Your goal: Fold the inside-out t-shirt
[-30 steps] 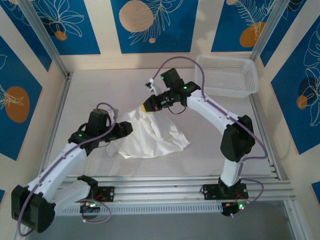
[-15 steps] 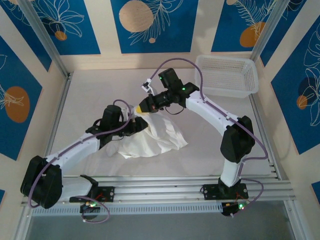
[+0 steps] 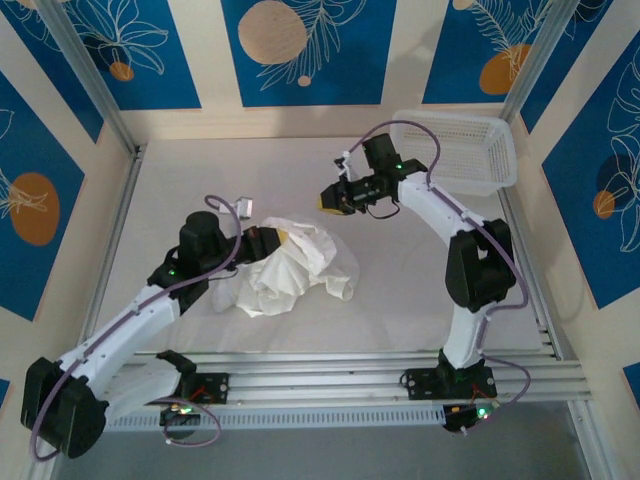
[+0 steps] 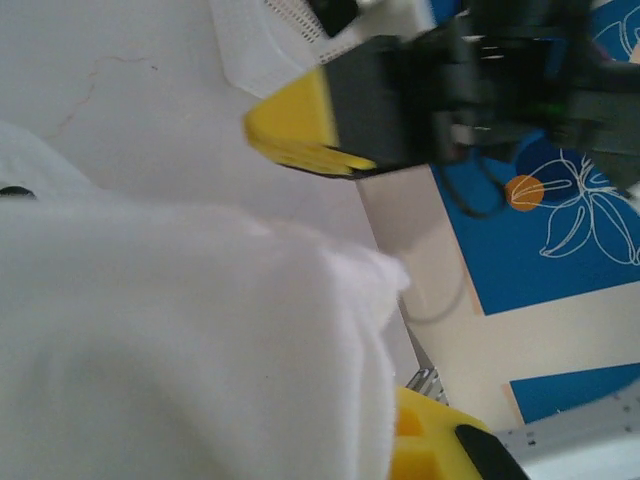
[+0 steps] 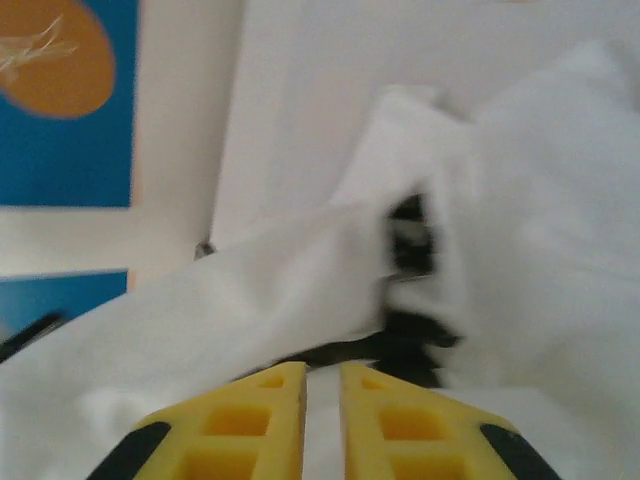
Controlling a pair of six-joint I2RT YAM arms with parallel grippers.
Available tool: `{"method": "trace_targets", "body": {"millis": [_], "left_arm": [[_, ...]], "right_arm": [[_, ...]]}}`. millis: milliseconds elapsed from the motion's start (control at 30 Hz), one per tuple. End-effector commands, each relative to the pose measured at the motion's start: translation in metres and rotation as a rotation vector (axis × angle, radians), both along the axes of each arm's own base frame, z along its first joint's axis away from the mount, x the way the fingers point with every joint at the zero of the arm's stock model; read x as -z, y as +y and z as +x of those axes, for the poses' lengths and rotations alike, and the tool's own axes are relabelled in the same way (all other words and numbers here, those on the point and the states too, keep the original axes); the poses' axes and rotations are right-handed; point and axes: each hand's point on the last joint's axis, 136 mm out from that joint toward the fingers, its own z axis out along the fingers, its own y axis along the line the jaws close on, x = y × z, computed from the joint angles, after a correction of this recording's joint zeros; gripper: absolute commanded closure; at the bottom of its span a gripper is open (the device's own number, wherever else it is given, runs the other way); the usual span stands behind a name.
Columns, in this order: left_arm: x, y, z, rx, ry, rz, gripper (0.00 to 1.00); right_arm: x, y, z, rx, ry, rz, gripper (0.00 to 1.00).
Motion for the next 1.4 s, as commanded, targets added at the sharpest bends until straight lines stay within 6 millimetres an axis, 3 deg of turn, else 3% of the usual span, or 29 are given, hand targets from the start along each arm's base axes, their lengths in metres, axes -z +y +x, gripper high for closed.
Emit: {"method": "trace_targets", "body": {"millis": [0, 67, 167, 233, 300, 367, 433, 533, 667, 800, 1067, 1133, 1200, 1300, 1367], "left_arm": [[-0.010, 0.003, -0.008, 0.017, -0.033, 0.010, 1.00], [-0.005, 0.005, -0.008, 0.011, -0.030, 0.026, 1.00], [0.002, 0.003, -0.006, 0.014, -0.012, 0.036, 1.00], [0.003, 0.000, -0.004, 0.026, -0.008, 0.033, 1.00], [0.003, -0.003, -0.003, 0.044, -0.013, 0.031, 1.00], [0.002, -0.008, -0.003, 0.081, -0.024, 0.043, 1.00], [0.004, -0.013, -0.006, 0.127, -0.030, 0.063, 1.00], [0.008, -0.016, -0.009, 0.173, -0.028, 0.089, 1.00], [0.010, -0.014, -0.011, 0.170, -0.024, 0.104, 1.00], [0.008, -0.014, -0.009, 0.157, -0.029, 0.087, 1.00], [0.004, -0.014, -0.010, 0.164, -0.040, 0.094, 1.00], [0.003, -0.013, -0.011, 0.162, -0.045, 0.107, 1.00], [0.007, -0.003, -0.009, 0.119, -0.046, 0.167, 1.00], [0.035, 0.049, 0.005, -0.139, 0.030, 0.402, 1.00], [0.050, 0.073, 0.012, -0.239, 0.064, 0.484, 1.00]], "right_arm": [[0.007, -0.008, -0.004, -0.003, 0.026, -0.014, 0.70], [-0.013, -0.016, -0.005, 0.039, -0.034, 0.003, 0.63], [-0.043, -0.039, -0.013, 0.140, -0.133, 0.005, 0.63], [-0.057, -0.042, -0.029, 0.151, -0.246, -0.027, 0.61], [-0.065, -0.033, -0.054, 0.092, -0.363, -0.036, 0.52], [-0.057, -0.025, -0.072, 0.026, -0.448, -0.072, 0.42], [-0.049, -0.021, -0.075, -0.010, -0.479, -0.097, 0.40], [-0.046, -0.011, -0.070, -0.091, -0.487, -0.086, 0.40], [-0.032, 0.011, -0.078, -0.287, -0.496, -0.033, 0.40], [-0.018, 0.021, -0.071, -0.340, -0.485, -0.009, 0.40], [0.003, 0.061, -0.065, -0.424, -0.474, 0.024, 0.40], [0.008, 0.071, -0.065, -0.433, -0.438, 0.033, 0.47], [0.002, 0.074, -0.067, -0.434, -0.387, 0.065, 0.68], [-0.028, 0.064, -0.075, -0.398, -0.315, 0.154, 0.98], [-0.055, 0.055, -0.087, -0.381, -0.294, 0.225, 1.00]]}}
